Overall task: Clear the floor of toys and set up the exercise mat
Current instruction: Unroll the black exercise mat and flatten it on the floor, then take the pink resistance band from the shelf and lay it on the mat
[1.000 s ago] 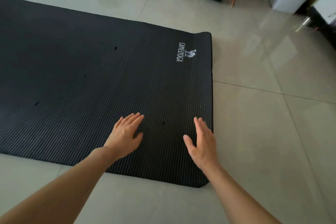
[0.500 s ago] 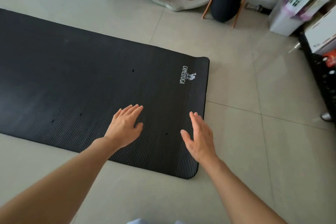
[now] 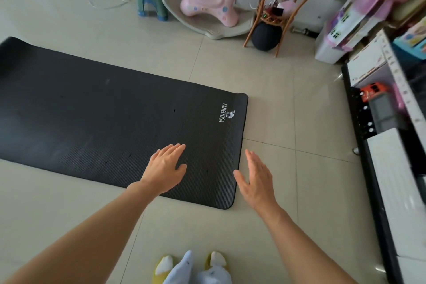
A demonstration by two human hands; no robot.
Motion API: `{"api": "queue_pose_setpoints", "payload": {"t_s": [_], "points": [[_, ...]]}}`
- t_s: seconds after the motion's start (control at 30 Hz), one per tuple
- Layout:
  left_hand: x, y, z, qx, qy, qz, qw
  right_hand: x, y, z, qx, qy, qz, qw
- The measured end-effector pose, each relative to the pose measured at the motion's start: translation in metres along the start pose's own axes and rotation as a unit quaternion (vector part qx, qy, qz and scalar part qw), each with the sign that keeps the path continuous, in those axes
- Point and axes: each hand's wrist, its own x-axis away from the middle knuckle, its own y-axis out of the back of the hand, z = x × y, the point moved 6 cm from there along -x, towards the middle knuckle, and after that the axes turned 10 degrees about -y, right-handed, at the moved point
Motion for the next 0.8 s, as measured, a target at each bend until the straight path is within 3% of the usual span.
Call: {"api": "queue_pose_setpoints", "payload": {"t_s": [0.37, 0.8], "points": [[0.039, 0.142, -0.066, 0.002, -0.025, -0.075, 0.997, 0.050, 0.113, 0.078, -0.017, 0.017, -0.053, 0.998], [0.056, 0.203, -0.101, 0.024, -0.062, -0.075, 0.995, 0.097, 0.183, 0.110, -0.062, 0.021, -0.098, 0.993]]}}
